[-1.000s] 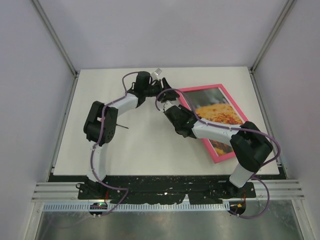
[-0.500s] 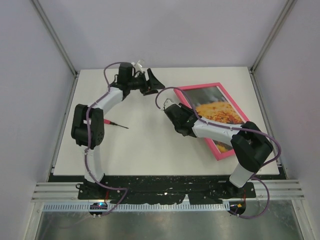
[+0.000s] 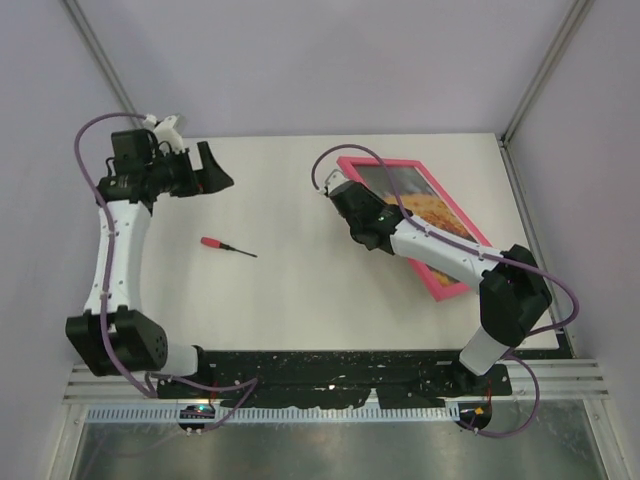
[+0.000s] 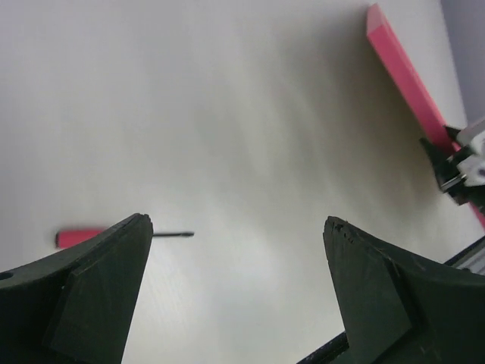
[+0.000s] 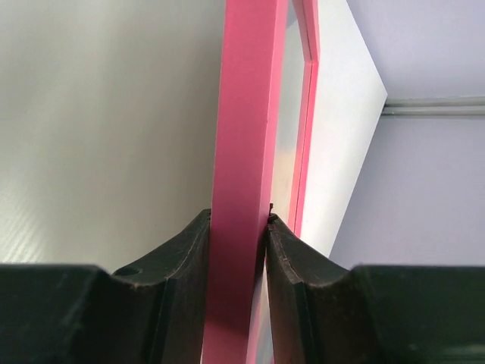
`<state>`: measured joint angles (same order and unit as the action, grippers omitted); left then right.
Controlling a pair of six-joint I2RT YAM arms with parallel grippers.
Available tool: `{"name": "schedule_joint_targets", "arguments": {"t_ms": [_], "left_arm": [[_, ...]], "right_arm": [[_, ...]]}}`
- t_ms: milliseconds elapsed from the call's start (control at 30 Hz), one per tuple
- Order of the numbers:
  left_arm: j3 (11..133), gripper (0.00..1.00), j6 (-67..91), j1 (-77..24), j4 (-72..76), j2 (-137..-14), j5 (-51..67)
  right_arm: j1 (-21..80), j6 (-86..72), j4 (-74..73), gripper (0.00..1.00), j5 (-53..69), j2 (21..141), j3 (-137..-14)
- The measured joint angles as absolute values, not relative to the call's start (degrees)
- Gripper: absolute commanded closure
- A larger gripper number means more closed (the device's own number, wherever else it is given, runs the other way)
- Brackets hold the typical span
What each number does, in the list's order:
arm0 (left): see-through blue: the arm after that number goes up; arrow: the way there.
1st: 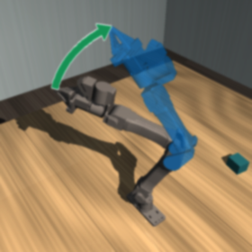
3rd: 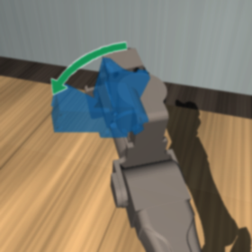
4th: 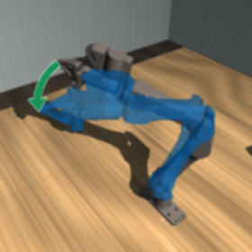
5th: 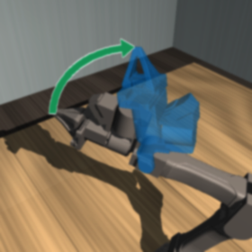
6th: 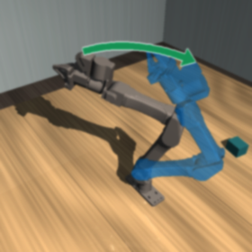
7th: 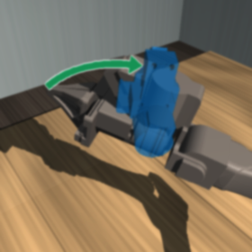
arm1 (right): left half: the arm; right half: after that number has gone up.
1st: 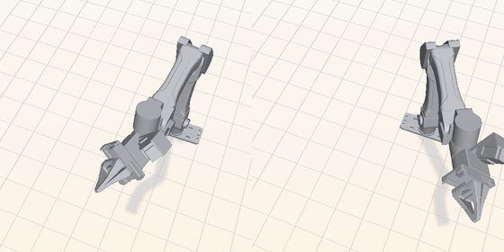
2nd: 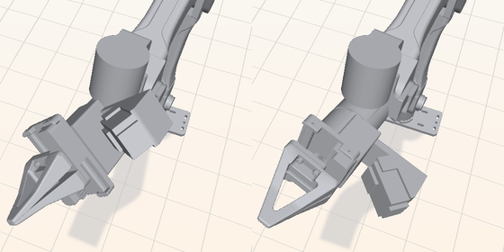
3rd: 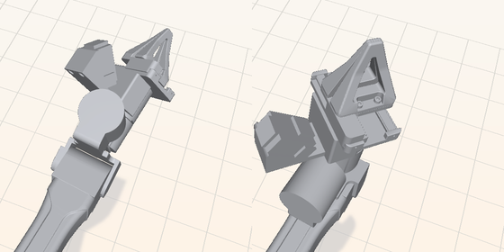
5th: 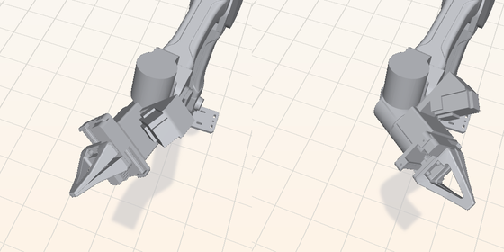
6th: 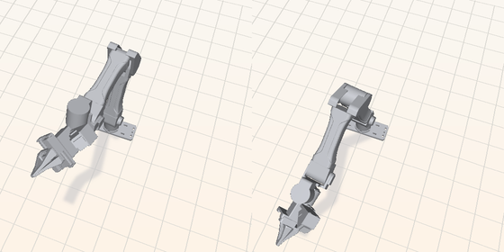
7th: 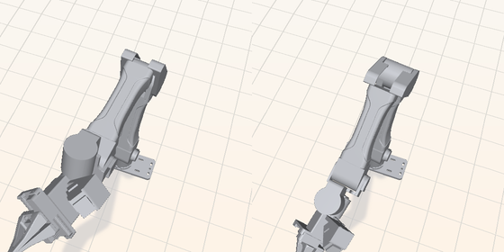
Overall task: Take the photo out of the frame
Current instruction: Turn over the photo frame at the center of the board.
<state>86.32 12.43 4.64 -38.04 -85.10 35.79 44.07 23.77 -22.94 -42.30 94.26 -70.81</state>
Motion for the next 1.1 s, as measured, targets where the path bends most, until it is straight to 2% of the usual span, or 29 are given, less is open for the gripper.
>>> {"name": "schedule_joint_targets", "arguments": {"t_ms": [267, 567, 833, 1100], "left_arm": [[77.41, 0.00, -3.64, 9.34, -52.97, -64.49, 27.18], [61.89, 0.01, -11.18, 9.34, -56.53, -45.08, 19.20], [56.27, 0.00, -11.40, 9.98, -57.36, -40.84, 19.07], [54.92, 0.00, -11.11, 12.62, -56.45, -39.42, 20.84]], "right_arm": [[43.29, 19.09, -31.16, 0.92, -34.70, 93.82, -81.65], [39.48, 13.96, -39.79, 0.92, -23.44, 94.17, -95.20], [31.46, 5.15, -45.98, 0.92, -10.24, 96.40, -106.98], [17.47, -0.60, -43.88, 0.92, 2.96, 96.40, -108.14]]}}
